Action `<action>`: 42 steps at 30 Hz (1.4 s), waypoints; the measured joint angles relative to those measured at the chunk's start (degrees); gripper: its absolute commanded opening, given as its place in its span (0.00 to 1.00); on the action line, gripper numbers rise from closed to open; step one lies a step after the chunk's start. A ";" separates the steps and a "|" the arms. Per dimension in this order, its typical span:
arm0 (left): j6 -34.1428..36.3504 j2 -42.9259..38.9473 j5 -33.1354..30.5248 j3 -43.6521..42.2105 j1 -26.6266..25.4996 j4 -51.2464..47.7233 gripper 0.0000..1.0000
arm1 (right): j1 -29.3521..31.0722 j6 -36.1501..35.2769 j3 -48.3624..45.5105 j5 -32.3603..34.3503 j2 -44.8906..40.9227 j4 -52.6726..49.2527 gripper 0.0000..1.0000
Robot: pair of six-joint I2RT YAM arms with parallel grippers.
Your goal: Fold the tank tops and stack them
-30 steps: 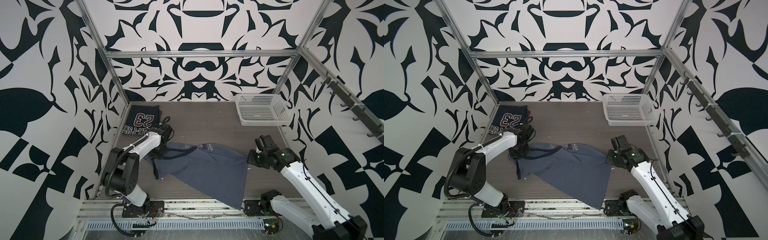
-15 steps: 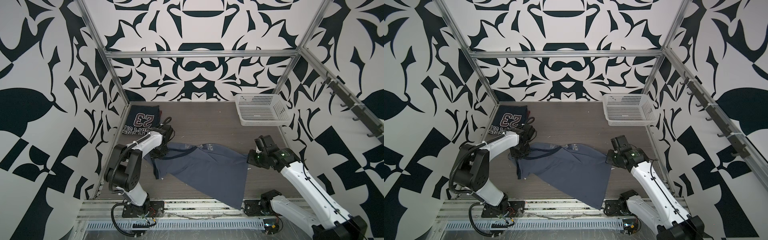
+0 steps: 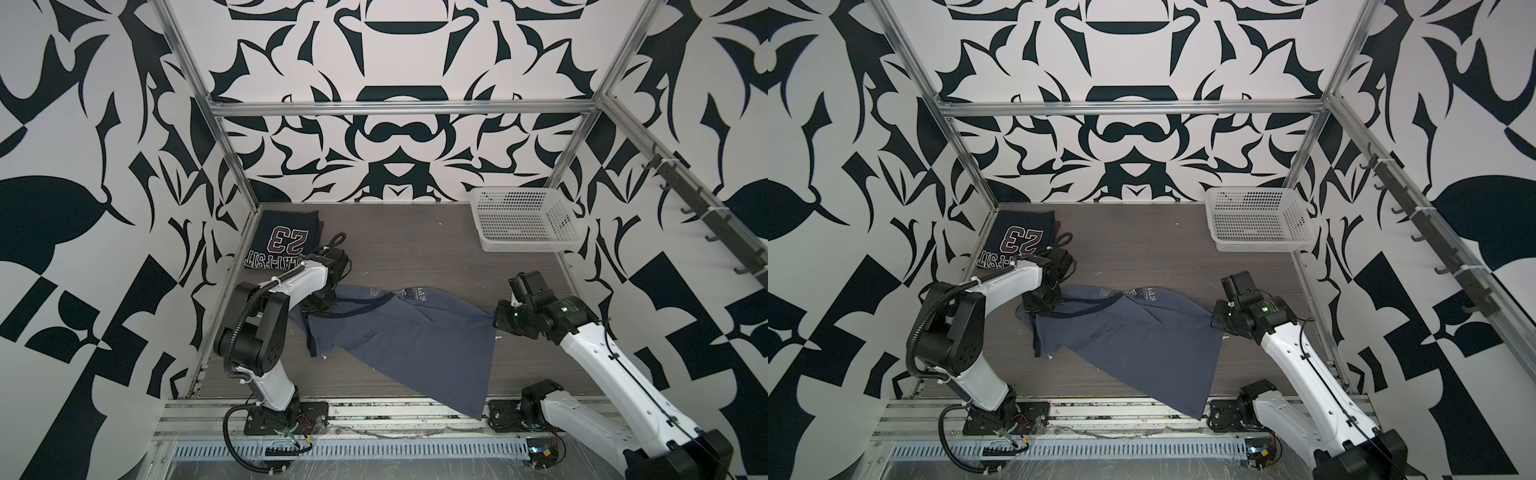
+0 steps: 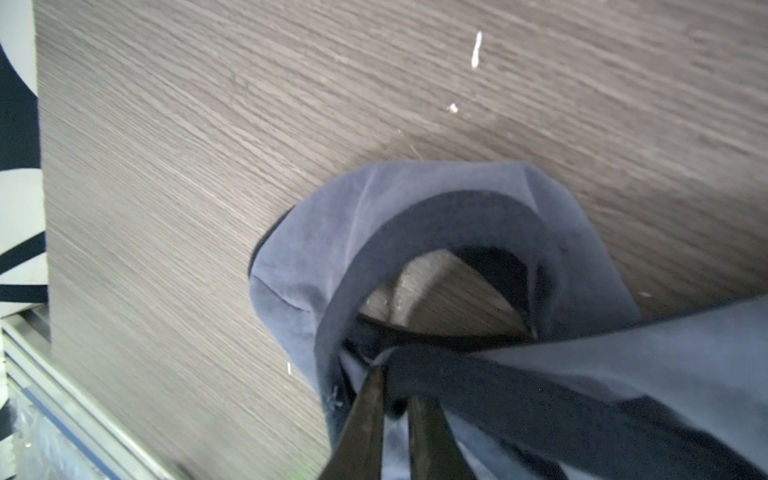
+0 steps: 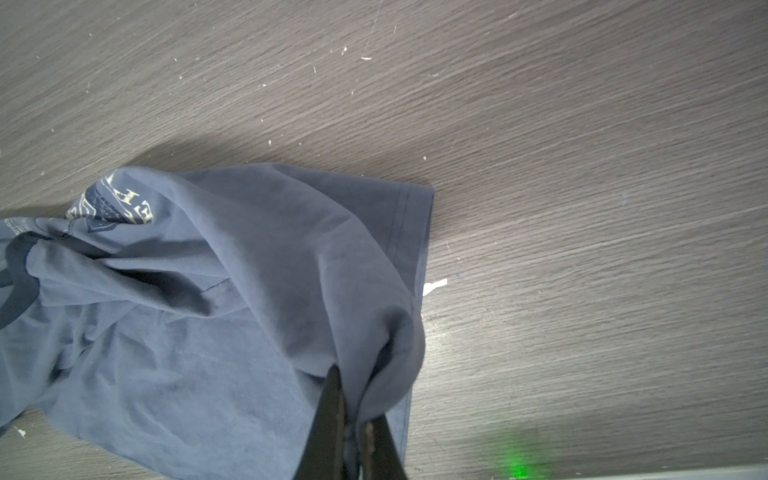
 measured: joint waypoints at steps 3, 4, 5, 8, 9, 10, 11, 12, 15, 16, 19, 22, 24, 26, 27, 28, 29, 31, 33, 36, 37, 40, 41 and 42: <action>0.48 0.07 -0.83 0.00 -0.02 0.33 0.32 | 0.00 0.00 -0.04 -0.02 -0.02 0.00 0.00; 0.63 0.11 -0.90 0.00 -0.02 0.46 0.32 | 0.00 0.00 -0.07 -0.04 -0.02 0.02 0.00; 0.74 0.22 -1.07 0.00 -0.02 0.74 0.32 | 0.00 0.00 -0.07 -0.07 -0.02 0.04 0.00; 1.14 0.87 -1.31 0.00 -0.02 1.51 0.33 | 0.00 0.00 -0.22 -0.24 0.02 0.37 0.00; 1.25 1.16 -1.38 -0.02 -0.02 1.75 0.31 | 0.00 0.00 -0.24 -0.31 0.07 0.48 0.00; 1.40 1.36 -1.42 -0.02 -0.02 1.90 0.28 | 0.00 0.00 -0.26 -0.44 0.11 0.61 0.00; 1.49 1.64 -1.44 -0.02 -0.02 2.19 0.26 | 0.00 0.00 -0.28 -0.50 0.13 0.74 0.00; 1.64 1.92 -1.44 -0.02 -0.02 2.51 0.23 | 0.00 0.00 -0.28 -0.59 0.13 0.85 0.00; 1.84 2.78 -1.44 -0.02 -0.02 3.56 0.15 | 0.00 0.00 -0.31 -0.72 0.13 0.94 0.00; 1.81 2.95 -1.42 -0.02 -0.02 3.80 0.13 | 0.00 0.00 -0.31 -0.79 0.13 0.98 0.00; 1.90 3.04 -1.46 -0.02 -0.07 4.24 0.04 | 0.00 0.00 -0.31 -0.90 0.13 1.03 0.00; 1.79 2.69 -1.68 -0.13 -0.09 4.63 0.00 | 0.00 0.00 -0.31 -0.79 0.07 0.94 0.00; 1.55 0.63 -1.86 -0.96 -0.42 4.81 0.00 | 0.00 0.00 -0.31 -0.33 -0.15 0.66 0.00; 1.31 -4.17 -2.10 -2.51 -0.81 4.68 0.00 | 0.00 -0.04 -0.07 0.37 -0.72 0.02 0.00; 1.22 -7.28 -2.25 -3.15 -1.09 4.48 0.00 | 0.00 -0.04 0.39 0.81 -1.03 -0.61 0.00; 1.09 -11.67 -2.45 -3.74 -1.44 4.24 0.00 | 0.00 -0.09 1.18 1.38 -1.40 -1.29 0.00; 0.96 -16.59 -2.67 -4.11 -1.79 4.04 0.00 | 0.00 -0.20 2.19 1.99 -1.86 -1.95 0.00; 0.81 -26.34 -3.02 -4.28 -2.38 3.76 0.00 | 0.00 -0.46 4.35 3.08 -2.78 -2.95 0.00; 0.70 -35.56 -3.43 -4.20 -2.80 3.48 0.00 | 0.00 -0.72 6.93 4.07 -3.78 -3.80 0.00; 0.42 -45.72 -4.48 -3.15 -2.78 1.38 0.00 | 0.00 -1.01 11.13 5.33 -4.96 -5.53 0.00; 0.44 -47.91 -4.85 -2.19 -2.75 0.20 0.00 | 0.00 -1.16 12.72 5.64 -5.27 -6.16 0.00; 0.79 -52.46 -5.90 2.60 -2.75 -2.97 0.00 | 0.00 -2.10 18.45 6.25 -5.92 -7.91 0.00; 1.11 -53.40 -6.29 4.68 -2.78 -3.98 0.00 | 0.00 -2.47 20.76 6.27 -6.05 -8.52 0.00; 1.51 -54.23 -6.62 7.02 -2.75 -4.76 0.00 | 0.00 -2.80 22.88 6.25 -6.12 -8.96 0.00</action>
